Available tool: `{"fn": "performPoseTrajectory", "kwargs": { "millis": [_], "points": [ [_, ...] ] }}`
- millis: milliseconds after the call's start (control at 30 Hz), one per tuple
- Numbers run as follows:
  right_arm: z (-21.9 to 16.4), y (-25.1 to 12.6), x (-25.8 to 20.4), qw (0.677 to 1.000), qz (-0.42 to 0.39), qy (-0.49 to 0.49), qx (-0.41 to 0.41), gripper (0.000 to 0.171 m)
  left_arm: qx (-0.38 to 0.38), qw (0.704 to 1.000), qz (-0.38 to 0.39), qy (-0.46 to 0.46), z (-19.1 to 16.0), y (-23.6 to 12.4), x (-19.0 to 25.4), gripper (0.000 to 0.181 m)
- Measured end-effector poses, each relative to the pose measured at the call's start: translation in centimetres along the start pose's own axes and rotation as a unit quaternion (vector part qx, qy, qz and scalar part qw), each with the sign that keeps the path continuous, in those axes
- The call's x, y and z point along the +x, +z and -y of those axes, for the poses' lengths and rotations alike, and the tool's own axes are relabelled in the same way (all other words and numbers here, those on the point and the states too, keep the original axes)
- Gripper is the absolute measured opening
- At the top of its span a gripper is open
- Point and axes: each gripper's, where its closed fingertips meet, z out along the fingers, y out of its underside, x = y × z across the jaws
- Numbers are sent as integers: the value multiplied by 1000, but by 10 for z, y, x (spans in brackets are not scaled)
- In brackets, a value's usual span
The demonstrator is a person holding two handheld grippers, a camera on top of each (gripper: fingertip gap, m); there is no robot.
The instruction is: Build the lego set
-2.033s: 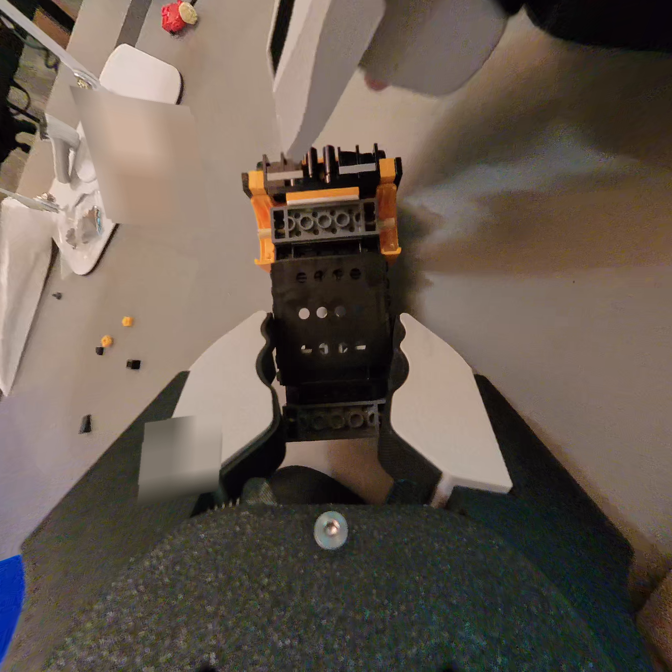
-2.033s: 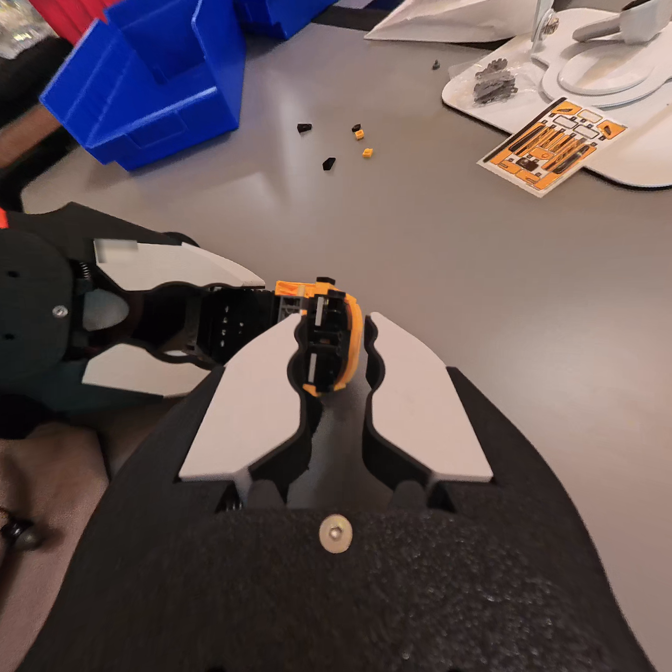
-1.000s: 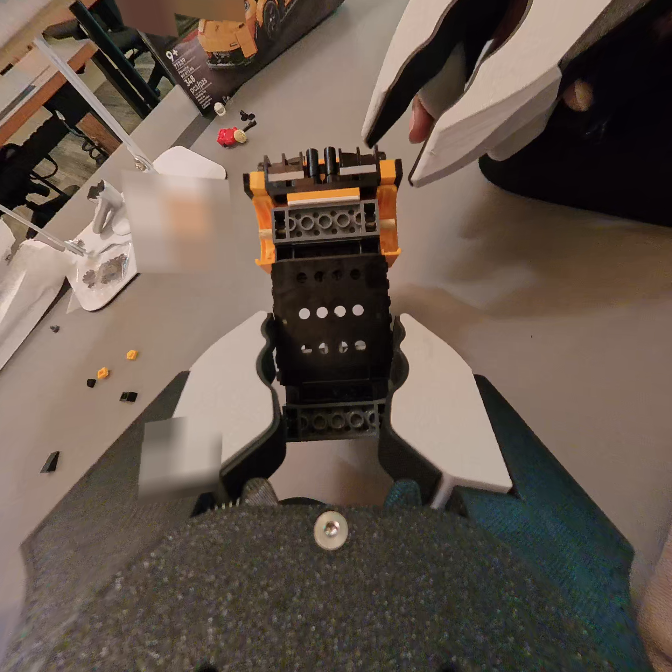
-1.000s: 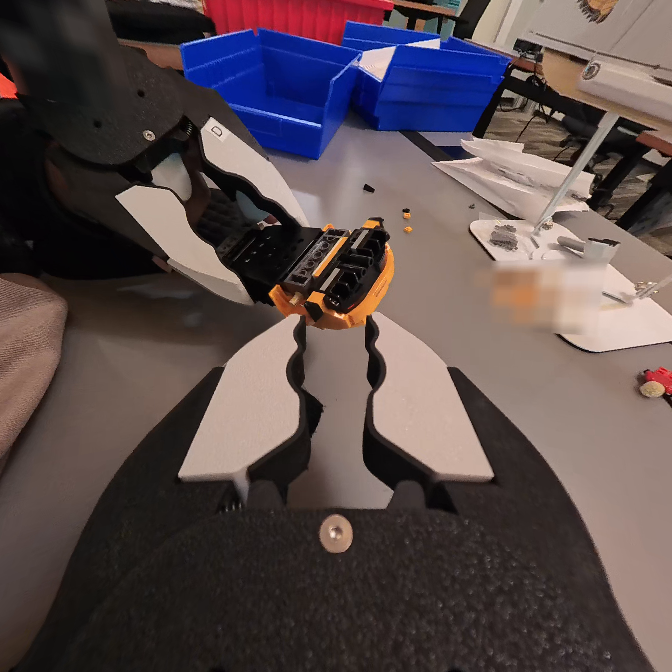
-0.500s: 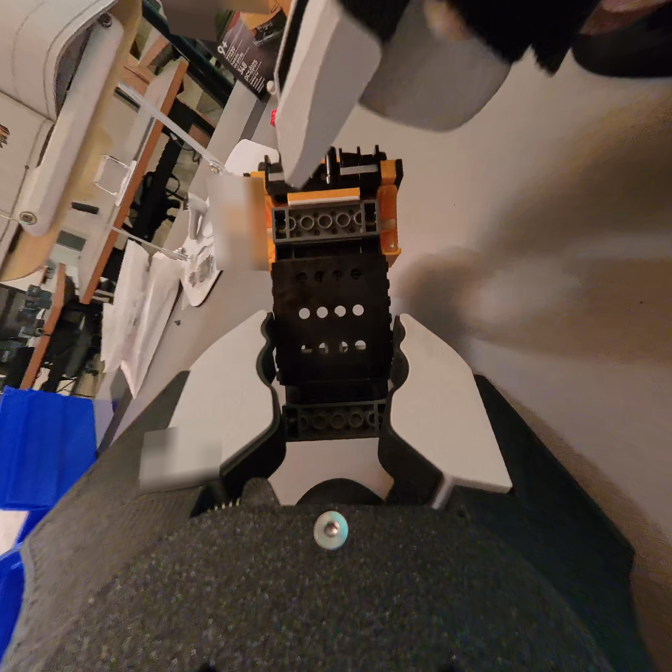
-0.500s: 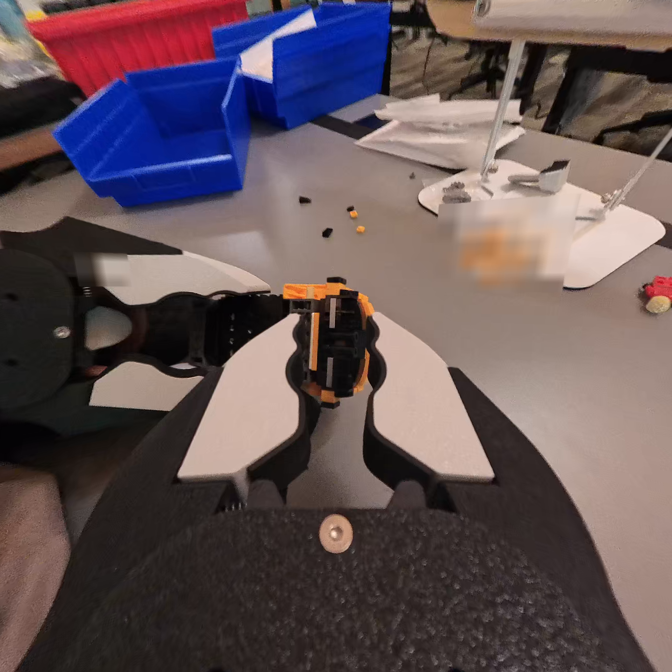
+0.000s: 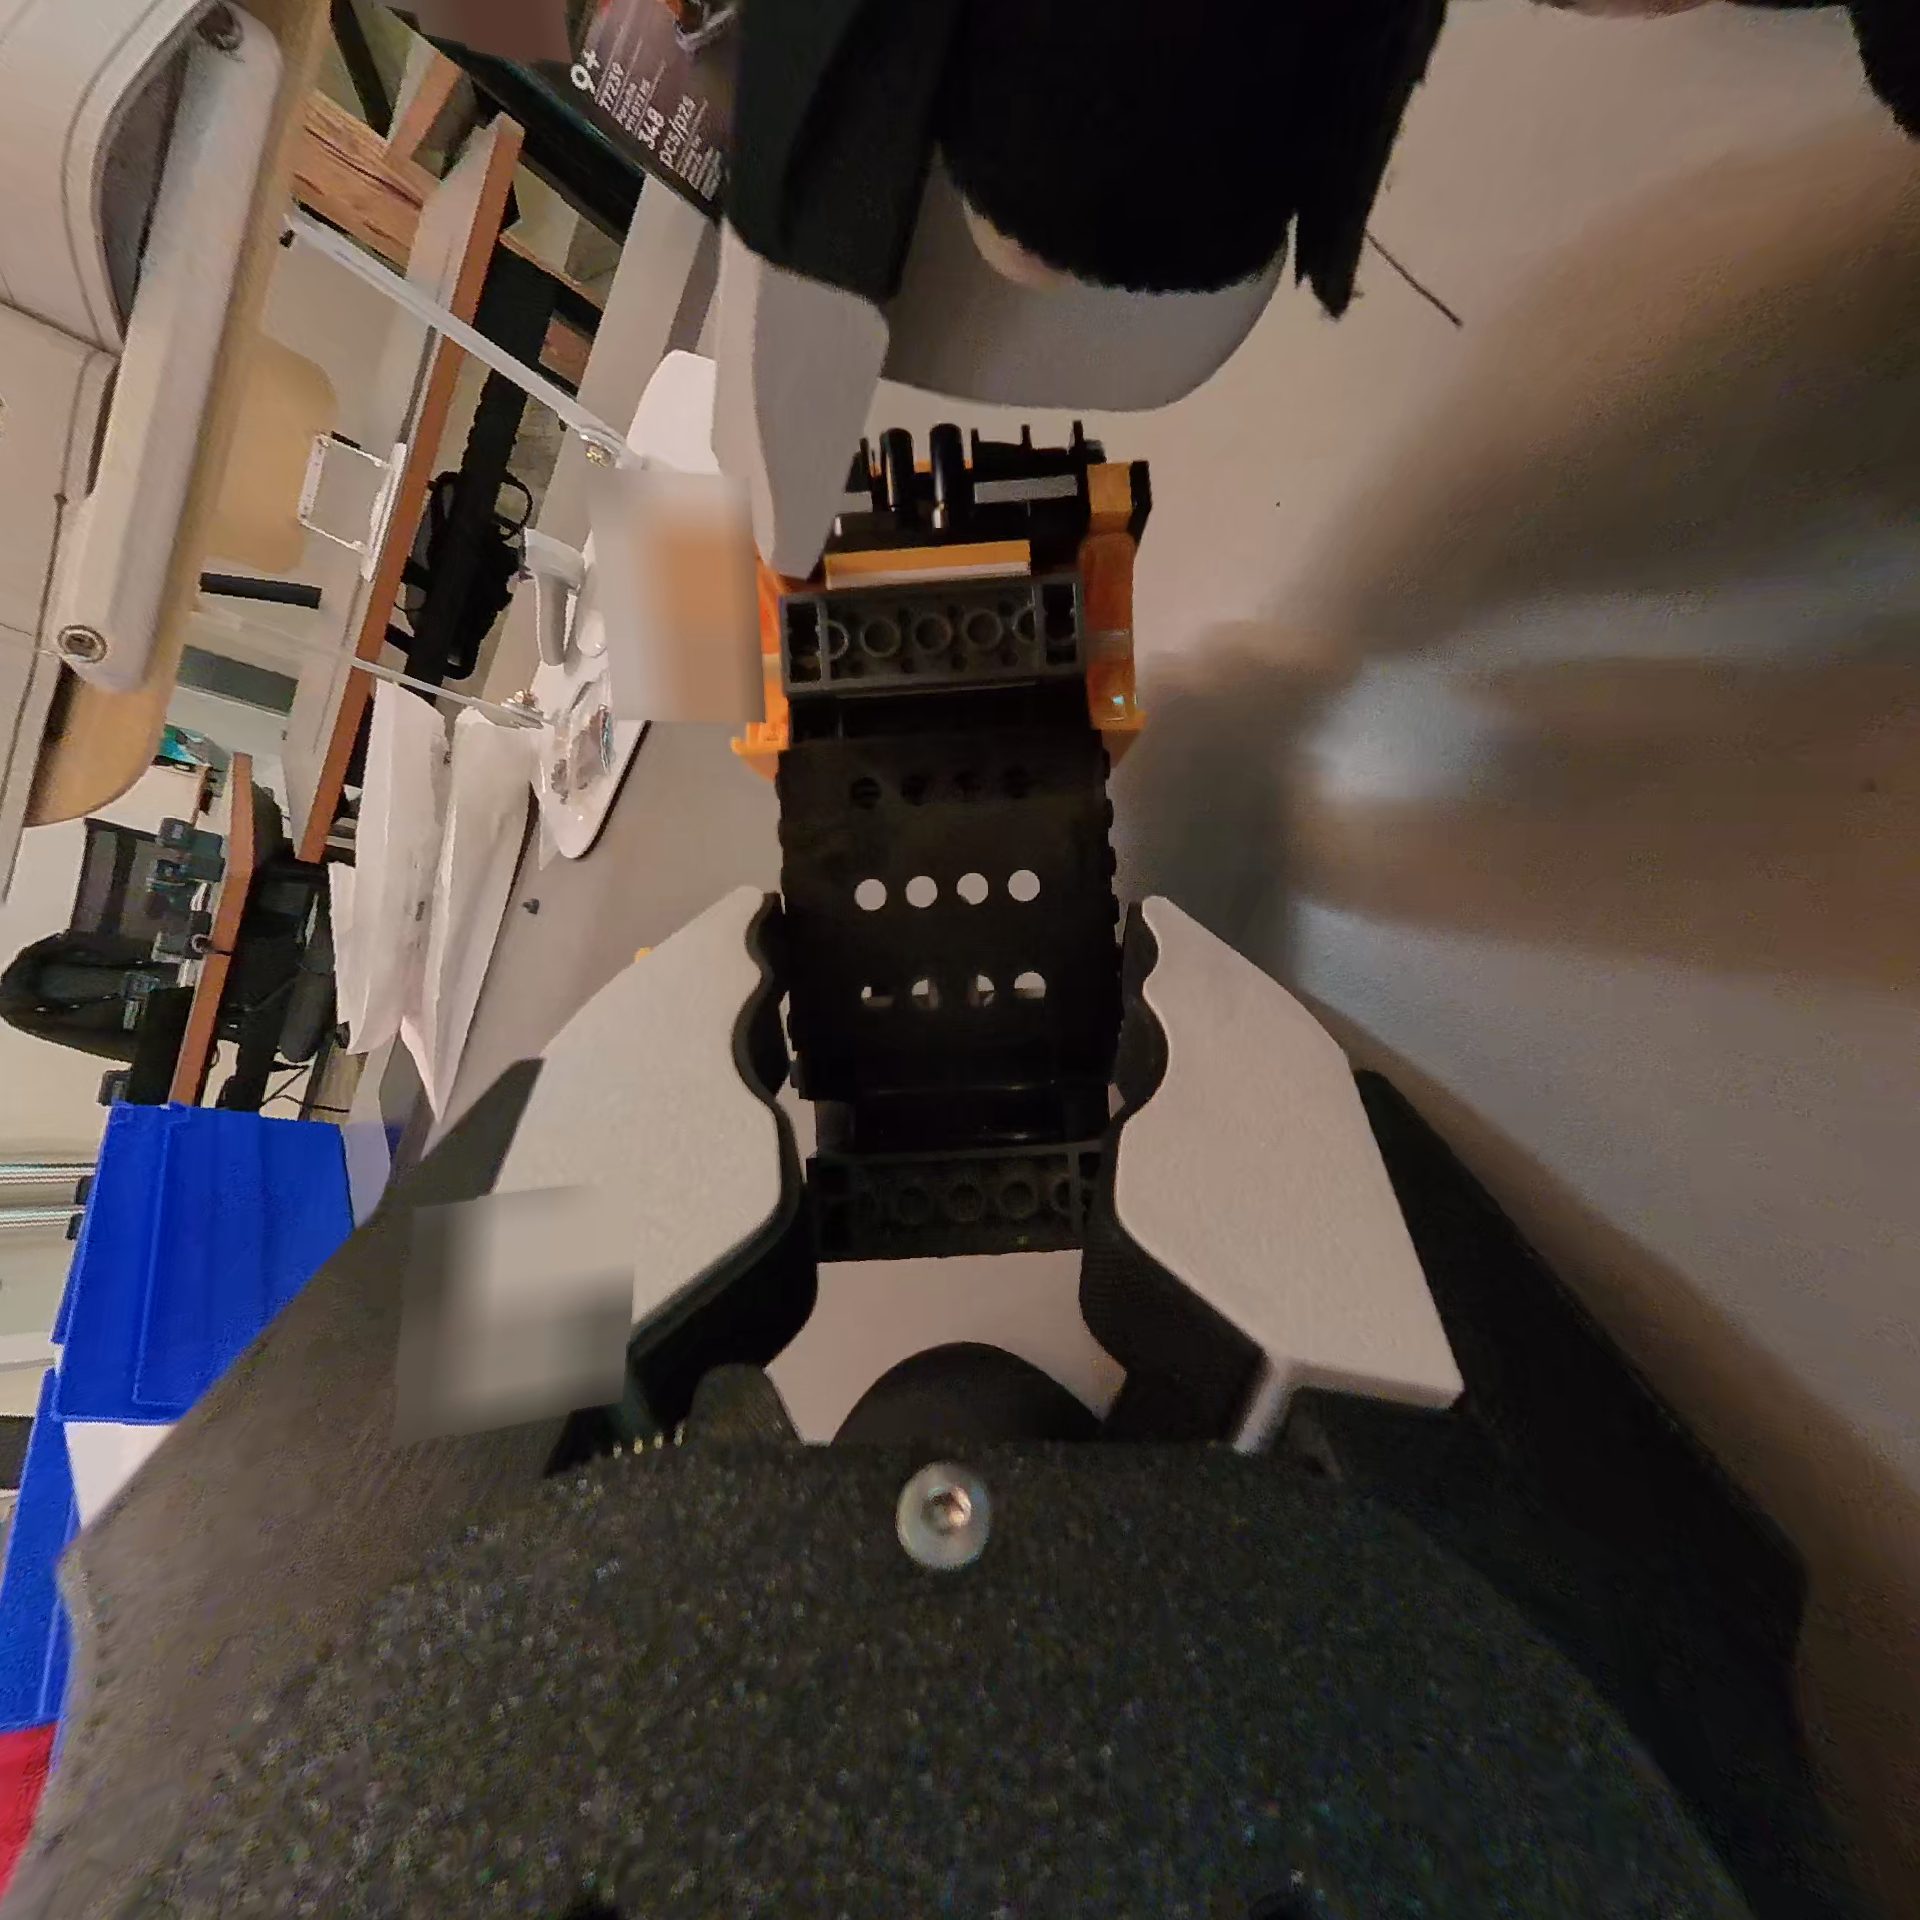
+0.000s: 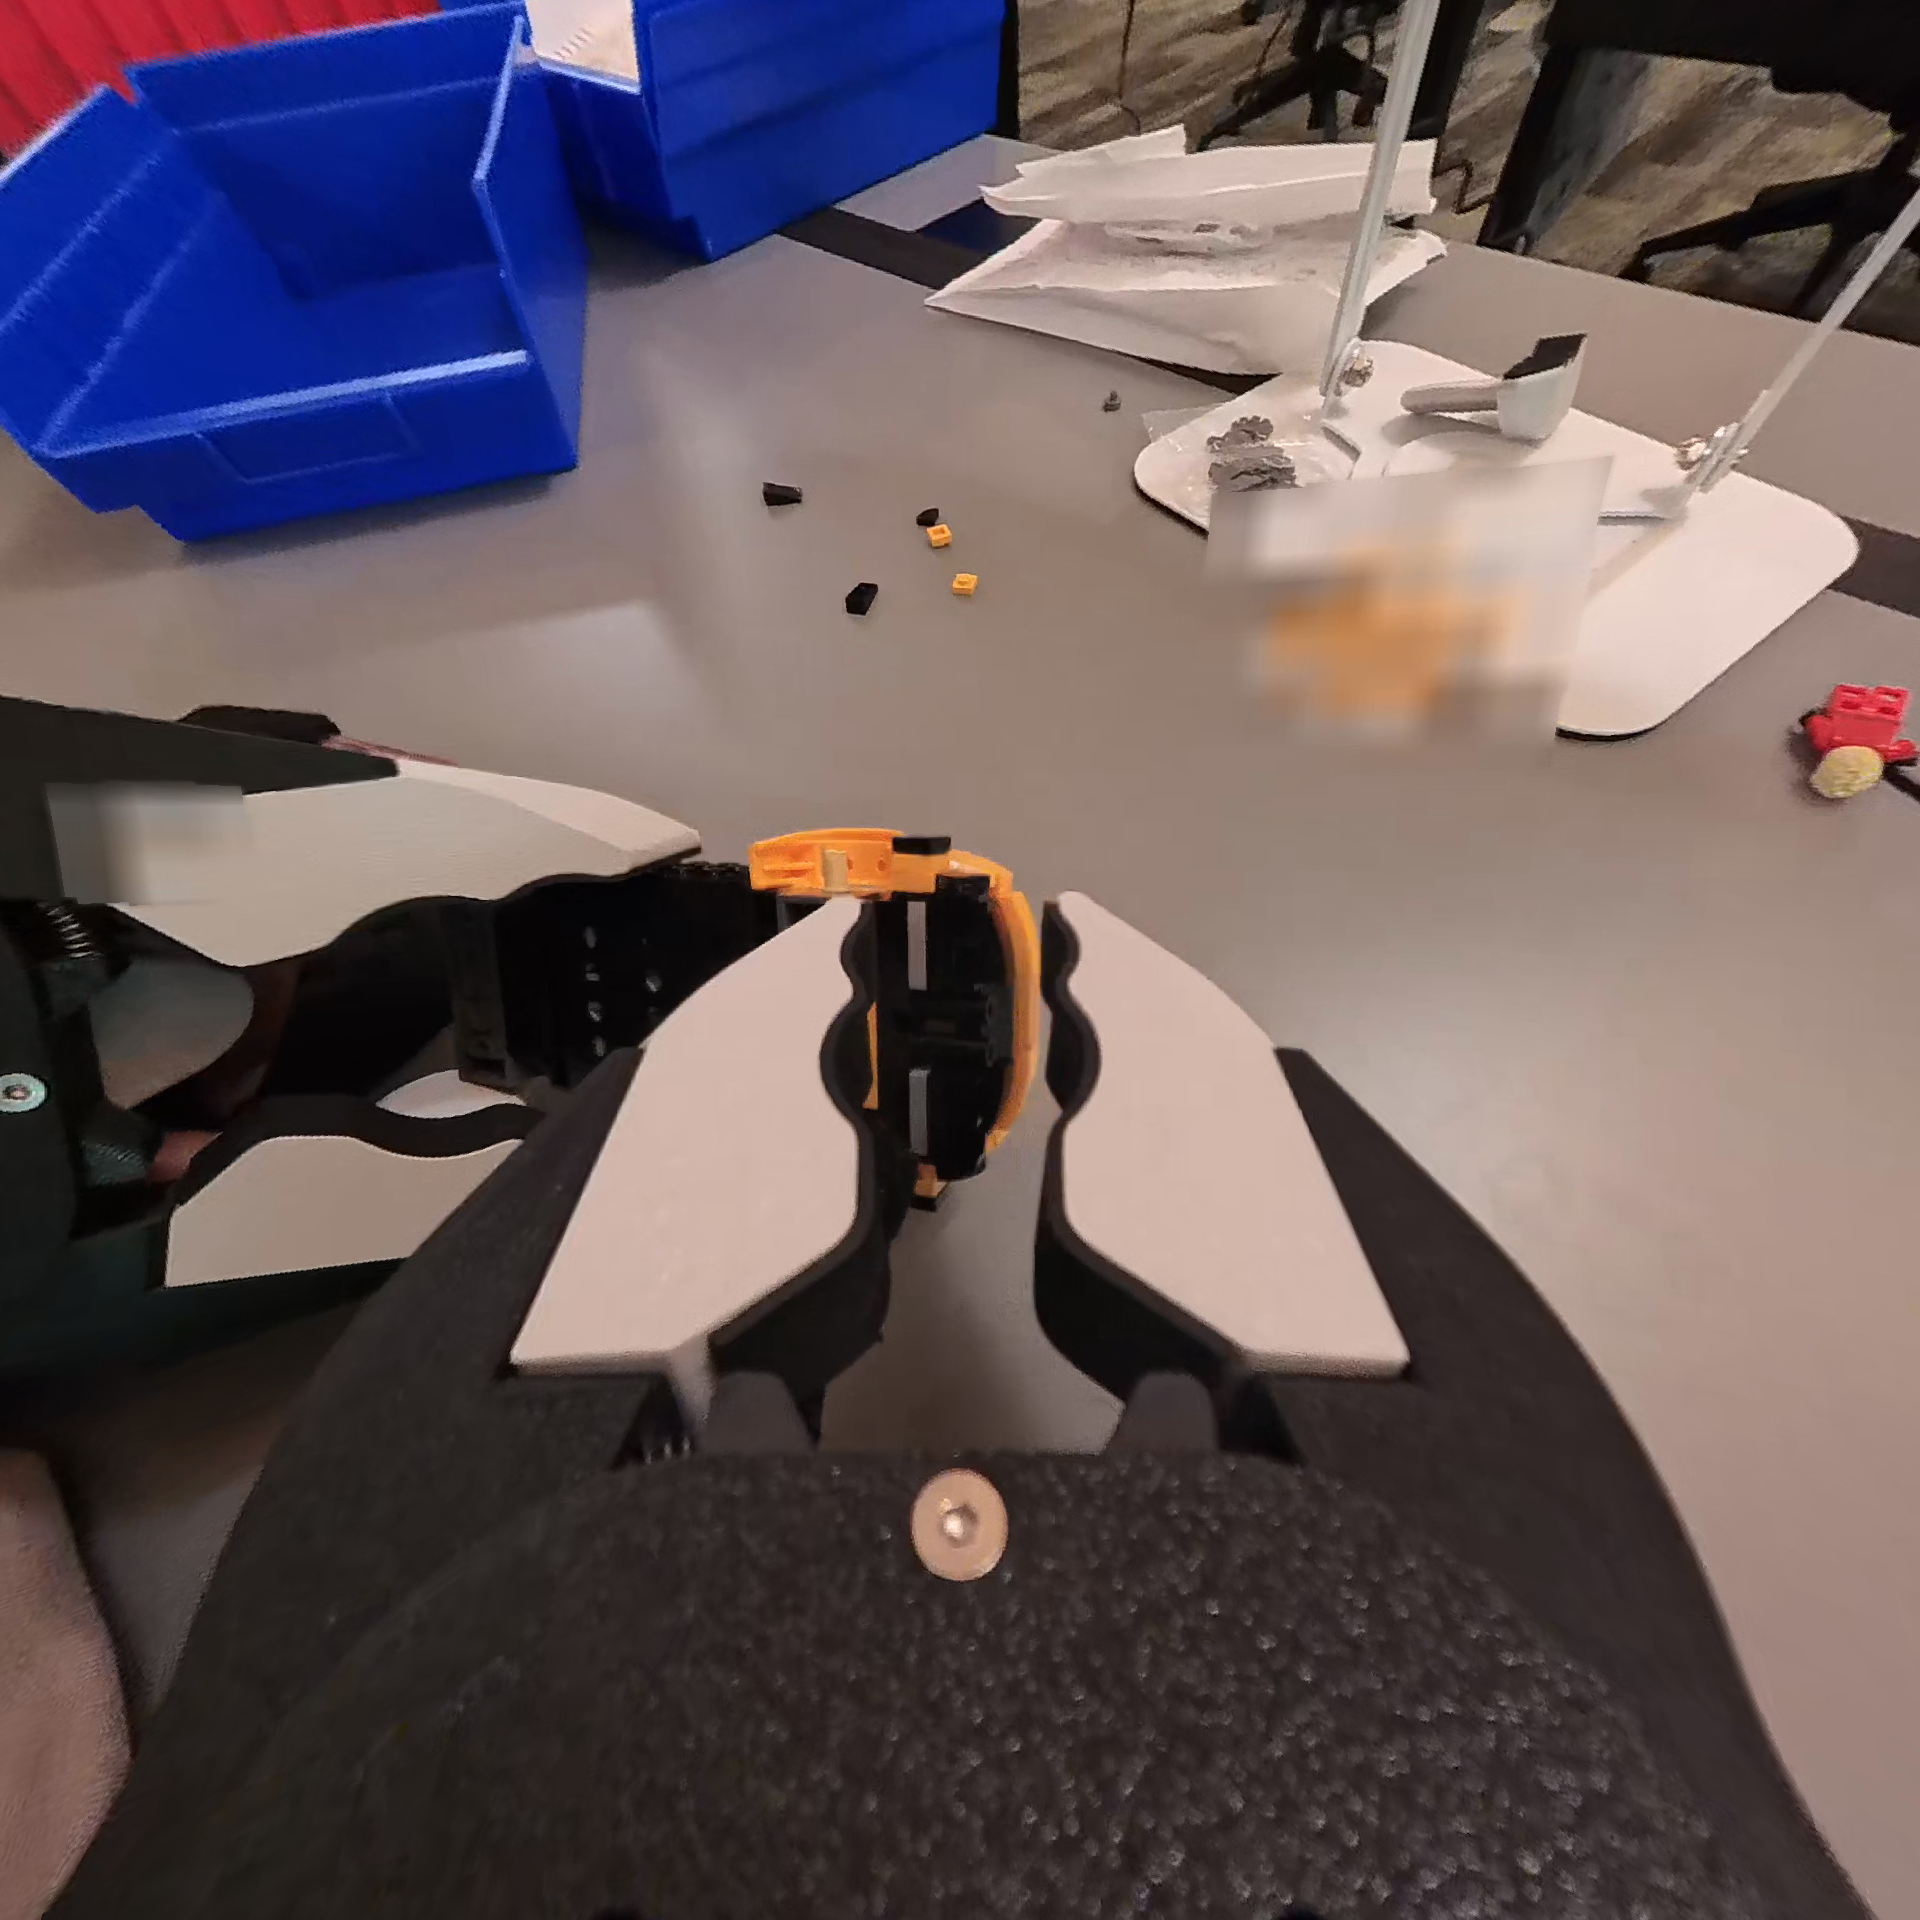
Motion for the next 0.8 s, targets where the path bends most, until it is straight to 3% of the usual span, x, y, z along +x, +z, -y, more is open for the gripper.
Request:
{"fn": "performPoseTrajectory", "kwargs": {
  "millis": [400,600,800],
  "points": [
    [-21,7,2,992,68,89,-56,38,-15,1000,-15,20,-4,3,12,61],
    [-25,9,0,986,101,117,-66,30,-18,999,-15,32,-4,3,14,61],
    [-25,9,-2,990,98,81,-65,22,-20,999,-21,40,-4,2,15,60]
  ]
}}
